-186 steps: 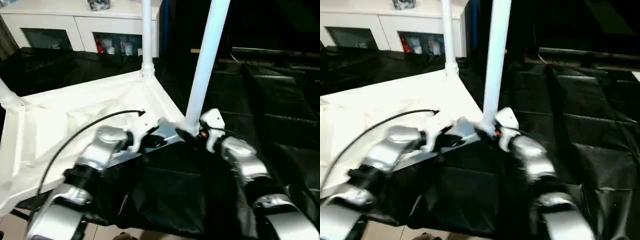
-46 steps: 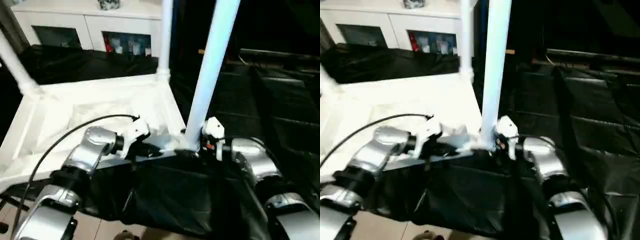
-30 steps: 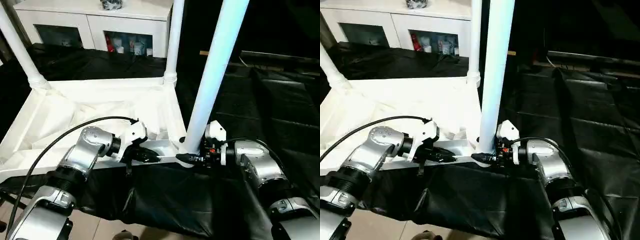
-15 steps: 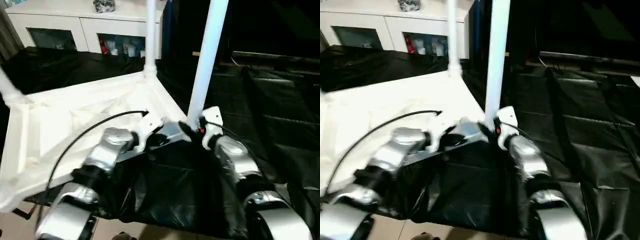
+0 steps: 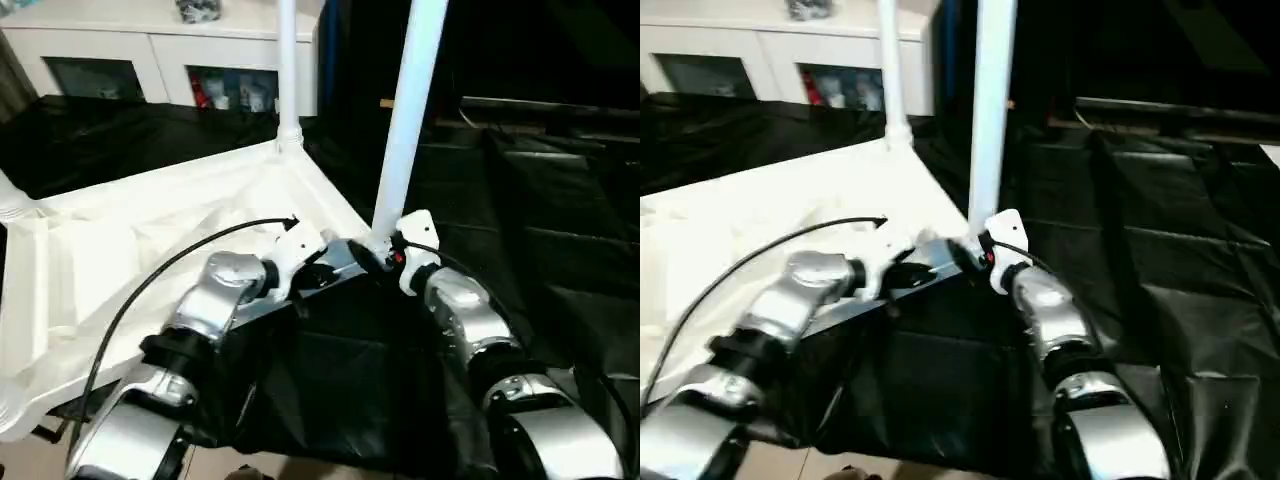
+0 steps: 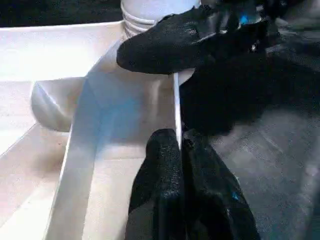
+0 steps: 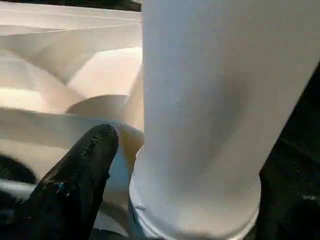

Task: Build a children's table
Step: Rotate leg to tighten

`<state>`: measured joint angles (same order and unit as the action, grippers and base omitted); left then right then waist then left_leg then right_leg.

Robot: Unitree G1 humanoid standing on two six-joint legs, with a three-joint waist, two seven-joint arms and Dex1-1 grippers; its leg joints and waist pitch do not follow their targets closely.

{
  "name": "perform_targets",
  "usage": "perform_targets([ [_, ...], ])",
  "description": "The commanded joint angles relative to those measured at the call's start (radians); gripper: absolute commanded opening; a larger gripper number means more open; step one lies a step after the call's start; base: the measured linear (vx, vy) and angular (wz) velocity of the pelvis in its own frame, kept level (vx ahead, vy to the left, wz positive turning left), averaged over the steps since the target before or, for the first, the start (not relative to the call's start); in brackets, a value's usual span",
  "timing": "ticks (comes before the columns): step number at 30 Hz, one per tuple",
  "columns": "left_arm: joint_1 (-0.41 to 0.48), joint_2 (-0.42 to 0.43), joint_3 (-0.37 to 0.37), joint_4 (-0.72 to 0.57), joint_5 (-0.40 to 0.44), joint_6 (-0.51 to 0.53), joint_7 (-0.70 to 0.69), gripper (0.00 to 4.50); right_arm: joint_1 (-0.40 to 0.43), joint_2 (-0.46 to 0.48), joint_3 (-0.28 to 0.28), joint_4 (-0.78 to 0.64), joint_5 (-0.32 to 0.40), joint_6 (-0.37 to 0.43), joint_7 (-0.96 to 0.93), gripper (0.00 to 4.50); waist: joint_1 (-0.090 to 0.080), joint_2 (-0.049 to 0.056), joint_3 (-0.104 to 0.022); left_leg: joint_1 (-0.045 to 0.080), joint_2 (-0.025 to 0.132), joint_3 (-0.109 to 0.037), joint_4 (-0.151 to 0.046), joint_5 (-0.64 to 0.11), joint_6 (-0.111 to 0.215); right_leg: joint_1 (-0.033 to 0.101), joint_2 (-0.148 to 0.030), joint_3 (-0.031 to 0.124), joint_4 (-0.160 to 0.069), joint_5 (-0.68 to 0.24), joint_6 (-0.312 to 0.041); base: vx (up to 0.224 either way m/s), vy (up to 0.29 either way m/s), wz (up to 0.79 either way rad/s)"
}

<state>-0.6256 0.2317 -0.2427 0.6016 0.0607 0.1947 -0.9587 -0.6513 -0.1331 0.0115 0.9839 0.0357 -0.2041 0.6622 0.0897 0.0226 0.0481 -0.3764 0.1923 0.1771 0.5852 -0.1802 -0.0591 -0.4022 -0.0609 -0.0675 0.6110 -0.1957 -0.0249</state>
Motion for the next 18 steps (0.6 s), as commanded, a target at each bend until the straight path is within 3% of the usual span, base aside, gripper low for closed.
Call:
perform_targets([
  [1,0.001,0.000,-0.031,-0.066,-0.042,-0.032,-0.088,0.00,0.029,0.012,0.088,-0.027,0.001,-0.021,0.195,3.94,0.009,-0.005,-0.068,0.008,0.045,-0.011,-0.058,-0.123,0.091,0.059,-0.091,0.049,-0.058,-0.031,-0.251,0.000,0.000,0.00],
  [3,0.007,0.011,-0.033,-0.074,-0.050,-0.032,-0.114,0.00,0.036,-0.002,0.096,-0.039,0.007,-0.024,0.241,3.94,0.013,0.000,-0.068,0.007,0.048,-0.010,-0.056,-0.105,0.108,0.056,-0.087,0.047,-0.050,0.021,-0.268,0.000,0.000,0.00],
  [5,0.018,0.042,-0.038,-0.089,-0.069,-0.027,-0.182,0.00,0.056,-0.034,0.110,-0.072,0.028,-0.017,0.349,3.94,0.015,-0.003,-0.068,0.008,0.048,-0.009,-0.055,-0.112,0.117,0.056,-0.086,0.045,-0.051,0.028,-0.275,0.000,0.000,0.00],
  [6,0.022,0.059,-0.041,-0.091,-0.078,-0.030,-0.219,0.00,0.069,-0.052,0.116,-0.098,0.047,0.003,0.419,3.94,0.017,0.002,-0.066,0.009,0.047,-0.008,-0.055,-0.138,0.117,0.055,-0.086,0.045,-0.055,-0.009,-0.273,0.000,0.000,0.00],
  [10,0.017,0.081,-0.028,-0.073,-0.089,-0.031,-0.259,0.00,0.097,-0.086,0.133,-0.155,0.070,0.031,0.556,3.94,0.023,-0.003,-0.063,0.014,0.051,-0.009,-0.060,-0.181,0.095,0.052,-0.086,0.046,-0.063,-0.088,-0.263,0.000,0.000,0.00],
  [12,0.011,0.097,-0.024,-0.061,-0.094,-0.031,-0.281,0.00,0.117,-0.108,0.154,-0.190,0.075,0.053,0.630,3.70,0.030,-0.002,-0.062,0.020,0.054,-0.009,-0.061,-0.195,0.084,0.047,-0.088,0.049,-0.068,-0.134,-0.253,0.000,0.000,0.00],
  [18,0.012,0.137,-0.025,-0.056,-0.099,-0.035,-0.329,0.00,0.133,-0.133,0.185,-0.224,0.070,0.082,0.699,3.25,0.034,-0.005,-0.062,0.014,0.051,-0.011,-0.062,-0.176,0.073,0.048,-0.090,0.048,-0.067,-0.156,-0.239,0.000,0.000,0.00],
])
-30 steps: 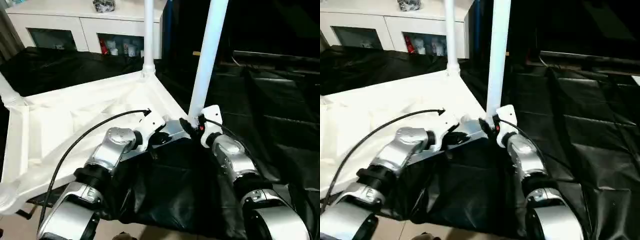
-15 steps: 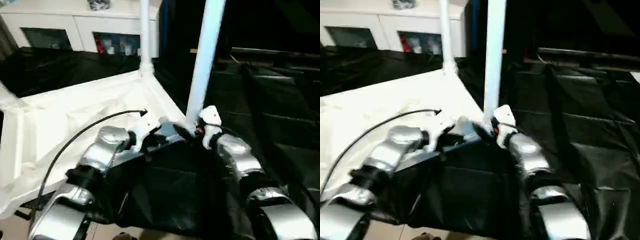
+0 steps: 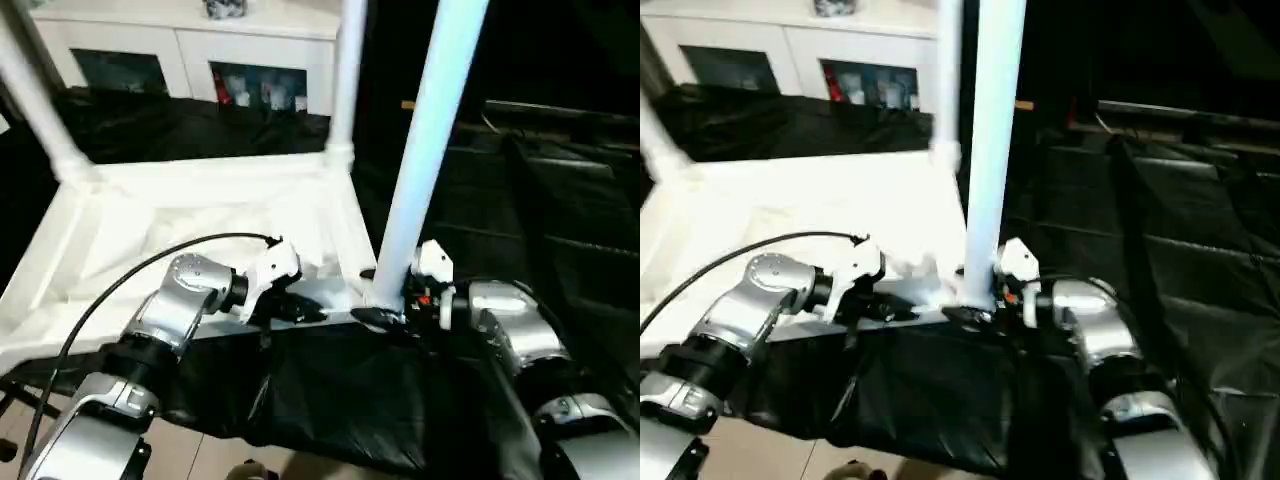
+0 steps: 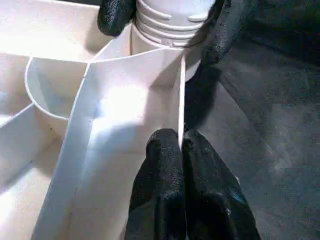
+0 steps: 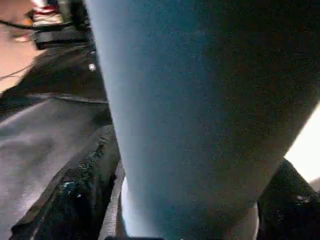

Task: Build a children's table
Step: Rotate leg to tighten

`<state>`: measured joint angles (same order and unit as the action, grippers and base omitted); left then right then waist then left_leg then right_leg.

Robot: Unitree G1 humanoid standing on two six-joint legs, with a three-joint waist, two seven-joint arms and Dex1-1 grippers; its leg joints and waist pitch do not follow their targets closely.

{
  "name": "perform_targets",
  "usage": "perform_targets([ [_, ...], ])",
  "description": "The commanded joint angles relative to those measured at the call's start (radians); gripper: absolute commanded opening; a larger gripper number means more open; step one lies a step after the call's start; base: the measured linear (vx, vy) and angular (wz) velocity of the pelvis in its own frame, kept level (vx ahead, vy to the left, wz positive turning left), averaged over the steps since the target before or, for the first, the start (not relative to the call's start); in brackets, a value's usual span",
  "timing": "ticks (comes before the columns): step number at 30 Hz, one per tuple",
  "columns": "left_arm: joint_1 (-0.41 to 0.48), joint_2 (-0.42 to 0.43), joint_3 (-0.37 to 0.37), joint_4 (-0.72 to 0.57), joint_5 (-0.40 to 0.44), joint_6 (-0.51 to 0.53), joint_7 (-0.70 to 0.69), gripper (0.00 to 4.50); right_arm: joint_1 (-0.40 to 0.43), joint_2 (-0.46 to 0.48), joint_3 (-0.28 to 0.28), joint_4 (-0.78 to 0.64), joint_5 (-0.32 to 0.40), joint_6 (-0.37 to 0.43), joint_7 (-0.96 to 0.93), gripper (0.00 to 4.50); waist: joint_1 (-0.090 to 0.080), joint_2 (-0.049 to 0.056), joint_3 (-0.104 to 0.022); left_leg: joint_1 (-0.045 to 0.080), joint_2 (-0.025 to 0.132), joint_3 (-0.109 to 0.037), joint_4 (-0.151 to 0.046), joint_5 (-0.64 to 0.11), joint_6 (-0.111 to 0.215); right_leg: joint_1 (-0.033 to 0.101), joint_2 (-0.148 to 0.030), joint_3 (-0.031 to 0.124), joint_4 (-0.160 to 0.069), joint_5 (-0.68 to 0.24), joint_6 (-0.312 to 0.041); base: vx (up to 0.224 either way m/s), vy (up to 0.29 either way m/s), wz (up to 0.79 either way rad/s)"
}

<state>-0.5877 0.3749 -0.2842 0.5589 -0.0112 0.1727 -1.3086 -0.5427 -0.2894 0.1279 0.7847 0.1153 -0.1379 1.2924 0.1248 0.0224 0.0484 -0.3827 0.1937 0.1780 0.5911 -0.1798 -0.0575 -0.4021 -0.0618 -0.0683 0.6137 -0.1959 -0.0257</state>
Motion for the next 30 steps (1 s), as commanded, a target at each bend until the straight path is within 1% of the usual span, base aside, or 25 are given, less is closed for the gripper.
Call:
perform_targets([
  [1,-0.025,-0.004,0.016,-0.014,-0.027,-0.013,0.019,0.00,0.024,0.023,0.068,-0.026,-0.010,0.017,0.070,3.17,0.000,-0.006,-0.063,0.020,0.050,-0.011,-0.068,-0.172,0.072,0.049,-0.090,0.049,-0.069,-0.153,-0.238,0.000,0.000,0.00],
  [3,-0.022,-0.002,0.020,-0.015,-0.025,-0.014,0.021,0.00,0.029,0.027,0.065,-0.035,-0.006,0.024,0.065,2.99,0.001,-0.010,-0.064,0.019,0.049,-0.011,-0.067,-0.158,0.072,0.051,-0.091,0.049,-0.067,-0.144,-0.237,0.000,0.000,0.00],
  [4,-0.021,-0.003,0.023,-0.016,-0.023,-0.015,0.029,0.00,0.034,0.032,0.062,-0.041,-0.002,0.030,0.059,2.92,0.002,-0.009,-0.066,0.017,0.049,-0.012,-0.066,-0.137,0.078,0.051,-0.090,0.048,-0.063,-0.118,-0.238,0.000,0.000,0.00],
  [6,-0.022,-0.011,0.027,-0.015,-0.019,-0.015,0.048,0.00,0.037,0.040,0.058,-0.042,-0.001,0.033,0.046,2.87,0.003,-0.010,-0.066,0.017,0.049,-0.011,-0.065,-0.129,0.084,0.050,-0.090,0.047,-0.062,-0.100,-0.242,0.000,0.000,0.00],
  [7,-0.023,-0.015,0.029,-0.014,-0.017,-0.016,0.058,0.00,0.038,0.045,0.056,-0.039,-0.001,0.031,0.035,2.78,0.003,-0.010,-0.066,0.017,0.049,-0.011,-0.064,-0.135,0.085,0.050,-0.090,0.047,-0.063,-0.106,-0.243,0.000,0.000,0.00],
  [8,-0.026,-0.025,0.033,-0.010,-0.013,-0.018,0.085,0.00,0.037,0.059,0.047,-0.032,-0.001,0.021,0.000,2.78,0.004,-0.003,-0.065,0.017,0.049,-0.012,-0.064,-0.139,0.082,0.050,-0.091,0.048,-0.064,-0.112,-0.243,0.000,0.000,0.00],
  [9,-0.029,-0.031,0.036,-0.007,-0.010,-0.019,0.101,0.00,0.035,0.067,0.040,-0.027,-0.001,0.014,-0.023,2.77,0.003,-0.005,-0.065,0.017,0.049,-0.011,-0.065,-0.144,0.079,0.049,-0.091,0.048,-0.066,-0.119,-0.240,0.000,0.000,0.00],
  [10,-0.030,-0.035,0.038,-0.006,-0.009,-0.019,0.112,0.00,0.034,0.073,0.036,-0.024,-0.002,0.010,-0.038,2.76,0.002,-0.005,-0.064,0.018,0.048,-0.012,-0.067,-0.155,0.072,0.049,-0.090,0.048,-0.068,-0.136,-0.237,0.000,0.000,0.00],
  [11,-0.034,-0.044,0.041,0.000,-0.003,-0.017,0.138,0.00,0.030,0.086,0.024,-0.013,-0.005,0.000,-0.083,2.75,0.001,-0.001,-0.063,0.019,0.049,-0.013,-0.068,-0.171,0.062,0.047,-0.092,0.049,-0.071,-0.161,-0.233,0.000,0.000,0.00],
  [12,-0.039,-0.055,0.045,0.006,0.003,-0.017,0.170,0.00,0.022,0.101,0.010,0.003,-0.011,0.005,-0.139,2.74,-0.002,-0.002,-0.061,0.021,0.049,-0.014,-0.071,-0.191,0.052,0.048,-0.092,0.048,-0.075,-0.192,-0.227,0.000,0.000,0.00],
  [13,-0.044,-0.071,0.053,0.014,0.008,-0.012,0.210,0.00,0.010,0.119,-0.005,0.028,-0.027,-0.005,-0.228,2.74,-0.004,-0.002,-0.061,0.021,0.049,-0.014,-0.072,-0.191,0.045,0.047,-0.093,0.049,-0.076,-0.199,-0.224,0.000,0.000,0.00],
  [14,-0.050,-0.088,0.060,0.018,0.012,-0.007,0.248,0.00,-0.003,0.136,-0.021,0.057,-0.041,-0.002,-0.318,2.74,-0.010,-0.002,-0.059,0.023,0.047,-0.016,-0.075,-0.210,0.028,0.046,-0.093,0.049,-0.079,-0.229,-0.221,0.000,0.000,0.00],
  [15,-0.058,-0.114,0.068,0.025,0.018,0.001,0.304,0.00,-0.019,0.158,-0.038,0.093,-0.061,0.003,-0.443,2.74,-0.017,-0.002,-0.060,0.025,0.045,-0.017,-0.076,-0.217,0.013,0.044,-0.091,0.049,-0.080,-0.247,-0.216,0.000,0.000,0.00],
  [16,-0.061,-0.121,0.070,0.028,0.020,0.002,0.321,0.00,-0.022,0.164,-0.043,0.102,-0.067,0.004,-0.478,2.74,-0.020,-0.003,-0.058,0.024,0.046,-0.018,-0.079,-0.222,0.007,0.044,-0.092,0.049,-0.083,-0.261,-0.209,0.000,0.000,0.00],
  [17,-0.064,-0.130,0.073,0.031,0.024,0.004,0.342,0.00,-0.026,0.172,-0.048,0.110,-0.074,0.007,-0.520,2.73,-0.021,-0.002,-0.058,0.024,0.045,-0.019,-0.080,-0.228,0.002,0.046,-0.092,0.049,-0.083,-0.271,-0.204,0.000,0.000,0.00],
  [18,-0.072,-0.153,0.079,0.040,0.030,0.008,0.389,0.00,-0.032,0.192,-0.062,0.127,-0.073,0.020,-0.588,2.73,-0.026,-0.006,-0.060,0.024,0.045,-0.017,-0.078,-0.226,0.004,0.046,-0.093,0.051,-0.084,-0.267,-0.196,0.000,0.000,0.00],
  [20,-0.090,-0.204,0.088,0.064,0.046,0.012,0.489,0.00,-0.051,0.238,-0.083,0.163,-0.081,0.039,-0.741,2.73,-0.029,-0.006,-0.060,0.022,0.043,-0.016,-0.077,-0.206,0.011,0.045,-0.090,0.052,-0.083,-0.236,-0.197,0.000,0.000,0.00],
  [21,-0.090,-0.204,0.088,0.064,0.046,0.012,0.489,0.00,-0.051,0.238,-0.083,0.163,-0.081,0.039,-0.741,2.73,-0.030,-0.006,-0.062,0.022,0.040,-0.016,-0.075,-0.199,0.012,0.046,-0.090,0.052,-0.082,-0.231,-0.195,0.000,0.000,0.00],
  [23,-0.099,-0.228,0.087,0.080,0.059,0.009,0.542,0.00,-0.067,0.271,-0.093,0.184,-0.083,0.047,-0.813,2.73,-0.030,-0.006,-0.063,0.021,0.040,-0.015,-0.073,-0.188,0.021,0.047,-0.090,0.053,-0.081,-0.209,-0.197,0.000,0.000,0.00],
  [24,-0.101,-0.239,0.085,0.084,0.062,0.010,0.558,0.00,-0.075,0.286,-0.094,0.193,-0.086,0.046,-0.832,2.73,-0.027,-0.010,-0.064,0.018,0.040,-0.014,-0.072,-0.161,0.033,0.049,-0.091,0.052,-0.076,-0.176,-0.201,0.000,0.000,0.00],
  [25,-0.101,-0.244,0.084,0.085,0.063,0.010,0.563,0.00,-0.079,0.292,-0.089,0.198,-0.092,0.036,-0.831,2.73,-0.027,-0.009,-0.066,0.018,0.041,-0.014,-0.071,-0.154,0.036,0.049,-0.092,0.052,-0.074,-0.164,-0.203,0.000,0.000,0.00],
  [26,-0.099,-0.250,0.082,0.080,0.064,0.009,0.562,0.00,-0.083,0.293,-0.074,0.200,-0.111,0.014,-0.827,2.73,-0.028,-0.012,-0.066,0.015,0.040,-0.013,-0.070,-0.142,0.044,0.051,-0.090,0.051,-0.072,-0.141,-0.206,0.000,0.000,0.00],
  [27,-0.097,-0.252,0.080,0.077,0.065,0.007,0.560,0.00,-0.087,0.295,-0.068,0.206,-0.118,-0.005,-0.820,2.73,-0.027,-0.011,-0.065,0.015,0.041,-0.014,-0.070,-0.140,0.046,0.051,-0.090,0.050,-0.071,-0.134,-0.209,0.000,0.000,0.00],
  [28,-0.095,-0.254,0.079,0.074,0.066,0.005,0.559,0.00,-0.089,0.297,-0.066,0.210,-0.121,-0.017,-0.817,3.08,-0.027,-0.012,-0.065,0.015,0.040,-0.013,-0.069,-0.141,0.052,0.050,-0.091,0.050,-0.071,-0.127,-0.211,0.000,0.000,0.00],
  [30,-0.093,-0.252,0.077,0.071,0.066,0.003,0.554,0.00,-0.095,0.299,-0.073,0.216,-0.112,-0.023,-0.819,3.43,-0.027,-0.010,-0.063,0.016,0.041,-0.013,-0.070,-0.156,0.055,0.050,-0.091,0.051,-0.073,-0.142,-0.213,0.000,0.000,0.00],
])
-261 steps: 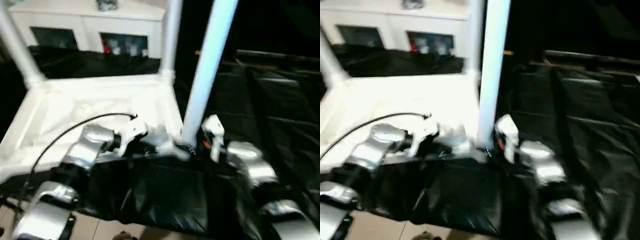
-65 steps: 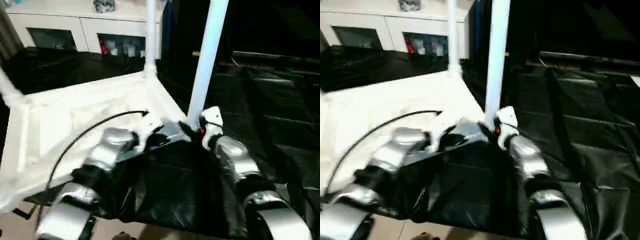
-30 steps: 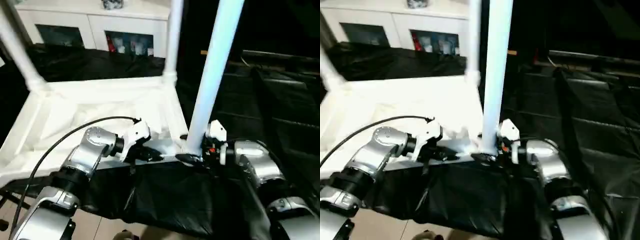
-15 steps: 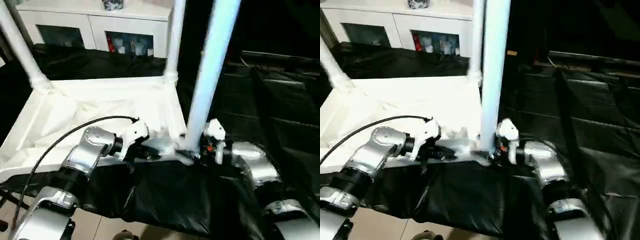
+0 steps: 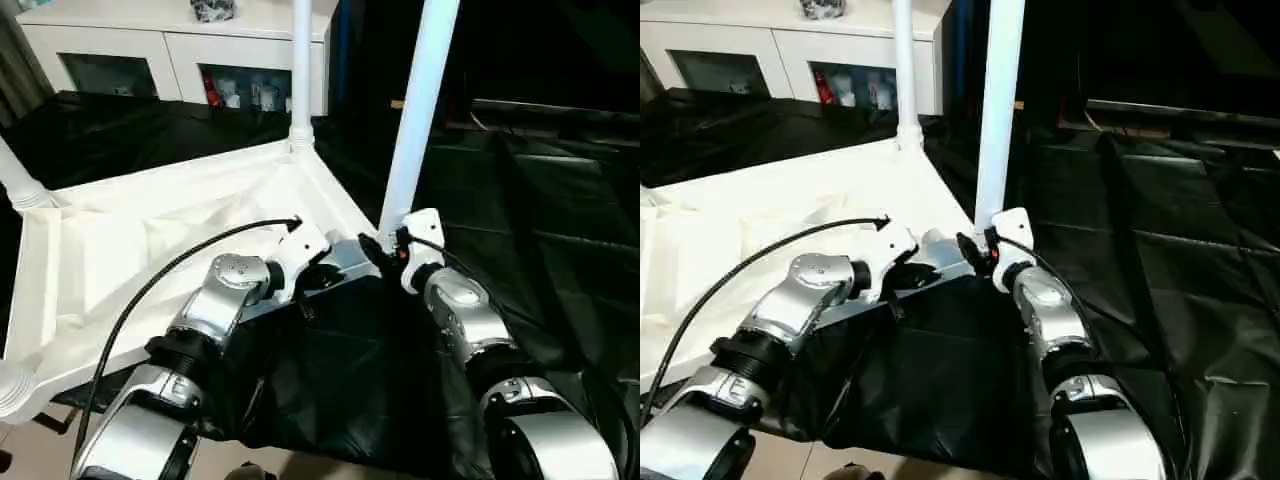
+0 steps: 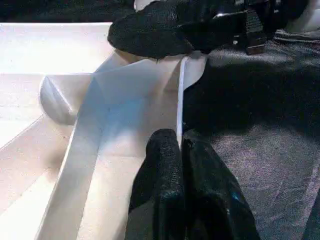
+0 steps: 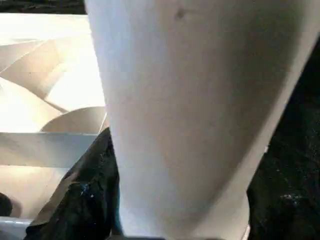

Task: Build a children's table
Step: Rotate leg to tighten

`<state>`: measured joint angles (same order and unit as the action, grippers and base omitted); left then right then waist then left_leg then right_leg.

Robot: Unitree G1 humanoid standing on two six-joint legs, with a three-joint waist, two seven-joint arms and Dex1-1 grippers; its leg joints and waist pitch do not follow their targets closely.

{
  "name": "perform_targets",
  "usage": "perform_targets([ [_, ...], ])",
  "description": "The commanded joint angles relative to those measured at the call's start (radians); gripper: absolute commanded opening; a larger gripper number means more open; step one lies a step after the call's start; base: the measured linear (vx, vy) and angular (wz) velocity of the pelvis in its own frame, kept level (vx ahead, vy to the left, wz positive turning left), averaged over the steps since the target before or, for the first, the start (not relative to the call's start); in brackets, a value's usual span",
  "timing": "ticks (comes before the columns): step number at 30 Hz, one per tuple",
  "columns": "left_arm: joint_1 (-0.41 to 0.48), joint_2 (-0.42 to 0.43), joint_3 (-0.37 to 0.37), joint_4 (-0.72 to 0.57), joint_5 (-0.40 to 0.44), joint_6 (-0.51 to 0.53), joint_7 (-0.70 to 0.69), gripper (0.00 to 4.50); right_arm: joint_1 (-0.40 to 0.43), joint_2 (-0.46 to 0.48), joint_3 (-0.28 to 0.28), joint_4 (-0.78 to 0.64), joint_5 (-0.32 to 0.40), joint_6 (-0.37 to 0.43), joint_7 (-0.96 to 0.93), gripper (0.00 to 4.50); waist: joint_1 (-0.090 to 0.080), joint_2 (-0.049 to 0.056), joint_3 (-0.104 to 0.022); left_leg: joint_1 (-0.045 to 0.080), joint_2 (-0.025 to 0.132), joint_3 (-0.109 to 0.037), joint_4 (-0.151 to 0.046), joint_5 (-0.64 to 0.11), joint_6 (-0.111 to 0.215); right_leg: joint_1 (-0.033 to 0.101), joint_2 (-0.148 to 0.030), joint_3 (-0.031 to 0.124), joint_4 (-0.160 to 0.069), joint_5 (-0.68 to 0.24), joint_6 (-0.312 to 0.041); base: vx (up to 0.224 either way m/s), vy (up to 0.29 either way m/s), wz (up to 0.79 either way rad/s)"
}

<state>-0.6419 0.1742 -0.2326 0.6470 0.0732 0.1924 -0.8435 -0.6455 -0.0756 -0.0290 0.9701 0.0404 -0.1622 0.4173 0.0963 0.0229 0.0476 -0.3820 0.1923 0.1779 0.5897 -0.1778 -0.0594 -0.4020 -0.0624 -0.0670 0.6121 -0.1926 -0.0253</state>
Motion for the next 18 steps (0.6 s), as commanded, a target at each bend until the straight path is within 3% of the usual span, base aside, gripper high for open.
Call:
perform_targets([
  [1,-0.037,-0.050,0.024,-0.018,-0.019,-0.017,0.085,0.00,0.006,0.087,0.078,0.033,-0.029,0.001,0.058,3.45,0.001,-0.010,-0.062,0.017,0.043,-0.012,-0.069,-0.166,0.055,0.049,-0.091,0.049,-0.074,-0.156,-0.213,0.000,0.000,0.00],
  [5,-0.006,0.006,0.006,-0.055,-0.040,-0.051,-0.042,0.00,0.007,0.037,0.090,0.020,-0.027,-0.021,0.147,3.83,0.000,-0.009,-0.061,0.016,0.043,-0.014,-0.071,-0.179,0.052,0.051,-0.091,0.050,-0.075,-0.180,-0.204,0.000,0.000,0.00],
  [8,0.006,0.030,0.001,-0.073,-0.051,-0.053,-0.093,0.00,0.017,0.011,0.096,0.001,-0.013,-0.034,0.245,3.83,-0.005,-0.008,-0.065,0.009,0.043,-0.014,-0.067,-0.142,0.071,0.056,-0.090,0.048,-0.064,-0.101,-0.221,0.000,0.000,0.00],
  [10,0.020,0.067,-0.009,-0.098,-0.071,-0.048,-0.181,0.00,0.046,-0.037,0.135,-0.043,0.000,-0.054,0.438,3.83,0.001,-0.008,-0.067,0.010,0.044,-0.012,-0.062,-0.134,0.089,0.059,-0.088,0.046,-0.060,-0.063,-0.236,0.000,0.000,0.00],
  [12,0.021,0.071,-0.011,-0.099,-0.072,-0.050,-0.190,0.00,0.050,-0.043,0.139,-0.049,0.003,-0.055,0.460,3.83,0.000,-0.007,-0.067,0.008,0.046,-0.011,-0.062,-0.120,0.100,0.057,-0.086,0.045,-0.055,-0.035,-0.246,0.000,0.000,0.00],
  [18,0.020,0.141,-0.027,-0.082,-0.085,-0.073,-0.331,0.00,0.091,-0.130,0.202,-0.125,0.033,-0.011,0.780,3.83,0.009,-0.009,-0.062,0.014,0.048,-0.009,-0.062,-0.173,0.098,0.053,-0.086,0.045,-0.067,-0.132,-0.245,0.000,0.000,0.00],
])
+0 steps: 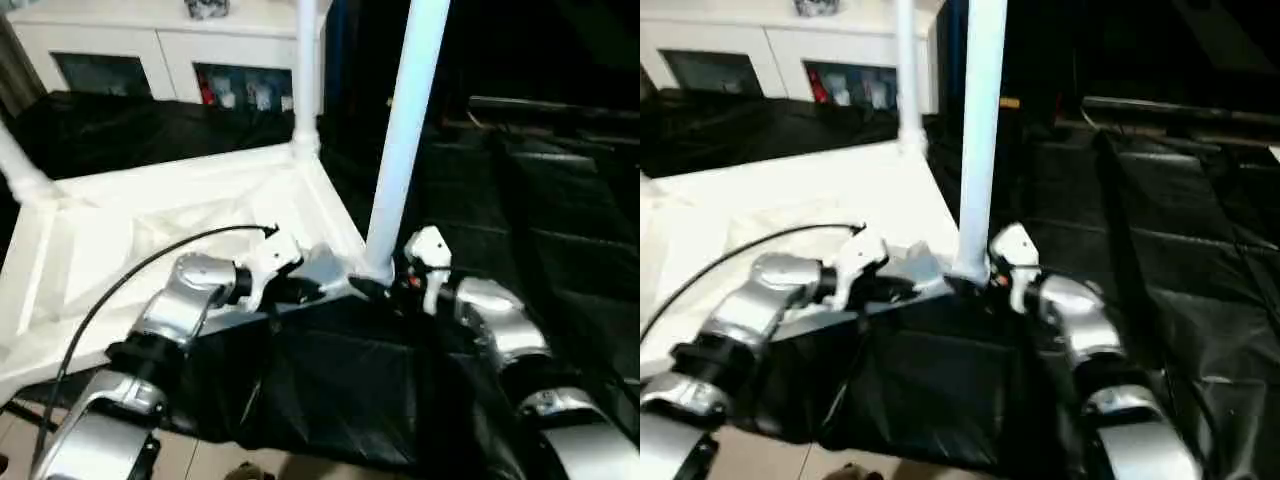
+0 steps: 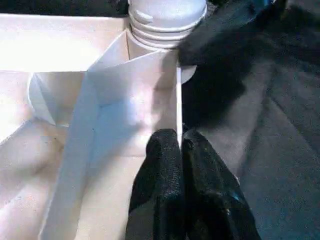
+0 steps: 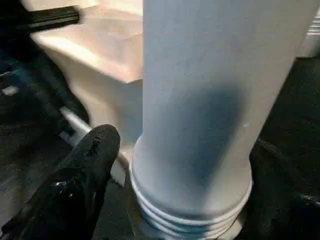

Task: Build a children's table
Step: Rotate leg to tighten

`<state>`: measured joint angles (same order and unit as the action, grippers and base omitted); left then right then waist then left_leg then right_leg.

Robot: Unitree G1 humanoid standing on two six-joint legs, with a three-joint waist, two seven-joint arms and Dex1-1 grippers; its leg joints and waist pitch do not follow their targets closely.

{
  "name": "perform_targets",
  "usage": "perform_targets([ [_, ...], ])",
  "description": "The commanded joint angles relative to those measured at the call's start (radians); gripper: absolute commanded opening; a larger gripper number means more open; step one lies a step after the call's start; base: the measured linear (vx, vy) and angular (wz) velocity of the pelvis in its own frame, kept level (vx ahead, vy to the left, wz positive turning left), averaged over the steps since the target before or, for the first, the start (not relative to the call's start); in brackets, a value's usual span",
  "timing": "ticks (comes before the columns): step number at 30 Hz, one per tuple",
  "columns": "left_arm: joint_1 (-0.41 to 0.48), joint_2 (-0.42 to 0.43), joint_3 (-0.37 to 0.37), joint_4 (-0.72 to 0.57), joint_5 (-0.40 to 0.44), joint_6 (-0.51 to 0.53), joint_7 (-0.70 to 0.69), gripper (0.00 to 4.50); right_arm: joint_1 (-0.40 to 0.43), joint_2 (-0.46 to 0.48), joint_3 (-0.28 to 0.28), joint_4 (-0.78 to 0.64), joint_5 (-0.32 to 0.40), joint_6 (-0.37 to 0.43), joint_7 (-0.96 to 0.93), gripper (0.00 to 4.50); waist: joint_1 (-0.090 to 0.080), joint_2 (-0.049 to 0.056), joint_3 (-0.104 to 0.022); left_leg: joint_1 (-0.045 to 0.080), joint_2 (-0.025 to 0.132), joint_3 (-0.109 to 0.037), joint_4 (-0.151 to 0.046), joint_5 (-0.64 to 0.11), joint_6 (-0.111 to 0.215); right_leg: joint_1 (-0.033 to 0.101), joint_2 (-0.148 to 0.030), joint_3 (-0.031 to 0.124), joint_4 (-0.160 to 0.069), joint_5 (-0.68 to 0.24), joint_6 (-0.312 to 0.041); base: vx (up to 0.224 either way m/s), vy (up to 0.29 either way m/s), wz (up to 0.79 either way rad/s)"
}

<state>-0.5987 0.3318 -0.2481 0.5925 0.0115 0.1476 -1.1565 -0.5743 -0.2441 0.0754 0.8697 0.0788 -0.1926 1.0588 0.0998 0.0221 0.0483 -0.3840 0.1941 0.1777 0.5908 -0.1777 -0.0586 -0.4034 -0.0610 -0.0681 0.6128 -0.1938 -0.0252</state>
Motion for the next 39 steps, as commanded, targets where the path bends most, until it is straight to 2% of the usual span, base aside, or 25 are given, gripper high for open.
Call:
perform_targets([
  [1,-0.023,-0.017,-0.012,-0.028,-0.024,-0.028,-0.018,0.00,0.020,0.039,0.097,-0.025,-0.006,0.019,0.139,3.83,0.007,-0.007,-0.063,0.017,0.047,-0.010,-0.064,-0.174,0.095,0.054,-0.088,0.046,-0.067,-0.138,-0.243,0.000,0.000,0.00],
  [3,-0.022,-0.002,-0.015,-0.028,-0.028,-0.024,-0.050,0.00,0.027,0.028,0.113,-0.037,-0.007,0.028,0.184,3.83,0.010,-0.006,-0.062,0.019,0.049,-0.010,-0.066,-0.181,0.086,0.051,-0.090,0.048,-0.069,-0.155,-0.243,0.000,0.000,0.00],
  [4,-0.021,0.003,-0.016,-0.030,-0.031,-0.023,-0.060,0.00,0.029,0.026,0.118,-0.042,-0.007,0.032,0.197,3.58,0.013,-0.009,-0.062,0.021,0.050,-0.010,-0.067,-0.183,0.081,0.049,-0.089,0.048,-0.070,-0.162,-0.241,0.000,0.000,0.00],
  [6,-0.020,0.014,-0.020,-0.035,-0.034,-0.016,-0.084,0.00,0.033,0.027,0.121,-0.050,-0.005,0.044,0.215,3.51,0.020,-0.008,-0.063,0.023,0.050,-0.009,-0.067,-0.180,0.077,0.048,-0.090,0.049,-0.068,-0.163,-0.241,0.000,0.000,0.00],
  [8,-0.017,0.019,-0.022,-0.040,-0.037,-0.011,-0.098,0.00,0.036,0.027,0.125,-0.057,-0.002,0.051,0.224,3.46,0.021,-0.007,-0.063,0.020,0.050,-0.011,-0.067,-0.173,0.073,0.049,-0.091,0.049,-0.066,-0.155,-0.240,0.000,0.000,0.00],
  [10,-0.014,0.024,-0.022,-0.043,-0.039,-0.011,-0.107,0.00,0.041,0.029,0.129,-0.071,0.002,0.062,0.235,3.22,0.022,-0.008,-0.063,0.019,0.049,-0.011,-0.068,-0.168,0.074,0.050,-0.090,0.048,-0.066,-0.151,-0.236,0.000,0.000,0.00],
  [19,-0.021,0.015,-0.007,-0.022,-0.026,-0.021,-0.061,0.00,0.057,0.038,0.126,-0.088,0.005,0.087,0.235,2.75,0.027,-0.010,-0.064,0.019,0.048,-0.011,-0.068,-0.167,0.066,0.050,-0.092,0.048,-0.068,-0.167,-0.228,0.000,0.000,0.00],
  [23,-0.035,-0.004,0.010,0.001,-0.013,-0.015,0.015,0.00,0.046,0.063,0.100,-0.060,-0.013,0.082,0.120,2.72,0.027,-0.009,-0.061,0.021,0.048,-0.011,-0.070,-0.178,0.057,0.047,-0.092,0.049,-0.071,-0.191,-0.221,0.000,0.000,0.00],
  [26,-0.058,-0.057,0.036,0.023,0.011,0.006,0.159,0.00,0.000,0.125,0.039,0.033,-0.053,0.074,-0.194,2.72,0.018,-0.011,-0.057,0.024,0.047,-0.015,-0.077,-0.216,0.023,0.043,-0.096,0.051,-0.080,-0.282,-0.203,0.000,0.000,0.00],
  [27,-0.063,-0.066,0.039,0.027,0.016,0.009,0.185,0.00,-0.009,0.136,0.028,0.050,-0.057,0.074,-0.249,2.71,0.011,-0.010,-0.054,0.029,0.043,-0.018,-0.080,-0.248,0.004,0.042,-0.098,0.049,-0.088,-0.342,-0.191,0.000,0.000,0.00],
  [28,-0.063,-0.066,0.039,0.027,0.016,0.009,0.185,0.00,-0.009,0.136,0.028,0.050,-0.057,0.074,-0.249,2.71,0.008,-0.011,-0.054,0.029,0.043,-0.019,-0.081,-0.256,-0.001,0.043,-0.098,0.049,-0.090,-0.364,-0.182,0.000,0.000,0.00],
  [29,-0.073,-0.096,0.047,0.034,0.024,0.025,0.248,0.00,-0.029,0.166,-0.002,0.082,-0.051,0.083,-0.363,2.71,0.007,-0.010,-0.056,0.025,0.044,-0.021,-0.082,-0.250,-0.004,0.047,-0.100,0.050,-0.089,-0.366,-0.170,0.000,0.000,0.00],
  [30,-0.085,-0.131,0.056,0.041,0.031,0.045,0.318,0.00,-0.050,0.200,-0.037,0.115,-0.037,0.100,-0.481,2.71,0.002,-0.009,-0.054,0.027,0.044,-0.020,-0.084,-0.258,-0.010,0.042,-0.096,0.051,-0.090,-0.357,-0.171,0.000,0.000,0.00],
  [31,-0.085,-0.131,0.056,0.041,0.031,0.045,0.318,0.00,-0.050,0.200,-0.037,0.115,-0.037,0.100,-0.481,2.71,0.001,-0.009,-0.056,0.030,0.043,-0.019,-0.083,-0.265,-0.010,0.041,-0.096,0.052,-0.092,-0.347,-0.174,0.000,0.000,0.00],
  [33,-0.095,-0.165,0.058,0.048,0.038,0.056,0.374,0.00,-0.069,0.232,-0.056,0.138,-0.030,0.112,-0.575,2.71,-0.001,-0.008,-0.057,0.026,0.043,-0.018,-0.082,-0.249,-0.004,0.042,-0.095,0.054,-0.089,-0.305,-0.179,0.000,0.000,0.00],
  [35,-0.099,-0.181,0.060,0.053,0.038,0.060,0.400,0.00,-0.077,0.248,-0.058,0.148,-0.034,0.114,-0.611,2.71,-0.001,-0.010,-0.060,0.027,0.040,-0.015,-0.078,-0.229,0.007,0.044,-0.093,0.054,-0.086,-0.265,-0.183,0.000,0.000,0.00],
  [36,-0.102,-0.195,0.056,0.056,0.041,0.058,0.415,0.00,-0.080,0.260,-0.048,0.151,-0.045,0.105,-0.622,2.71,0.003,-0.004,-0.061,0.025,0.040,-0.015,-0.075,-0.212,0.015,0.046,-0.095,0.054,-0.083,-0.236,-0.188,0.000,0.000,0.00],
  [38,-0.102,-0.205,0.052,0.057,0.046,0.053,0.420,0.00,-0.084,0.266,-0.031,0.158,-0.071,0.084,-0.632,2.71,0.002,-0.009,-0.064,0.020,0.039,-0.014,-0.074,-0.178,0.025,0.049,-0.091,0.052,-0.076,-0.175,-0.195,0.000,0.000,0.00],
  [39,-0.100,-0.208,0.046,0.055,0.050,0.045,0.412,0.00,-0.084,0.269,-0.027,0.158,-0.076,0.063,-0.611,2.71,0.003,-0.002,-0.064,0.020,0.040,-0.015,-0.073,-0.171,0.032,0.050,-0.092,0.052,-0.074,-0.151,-0.203,0.000,0.000,0.00],
])
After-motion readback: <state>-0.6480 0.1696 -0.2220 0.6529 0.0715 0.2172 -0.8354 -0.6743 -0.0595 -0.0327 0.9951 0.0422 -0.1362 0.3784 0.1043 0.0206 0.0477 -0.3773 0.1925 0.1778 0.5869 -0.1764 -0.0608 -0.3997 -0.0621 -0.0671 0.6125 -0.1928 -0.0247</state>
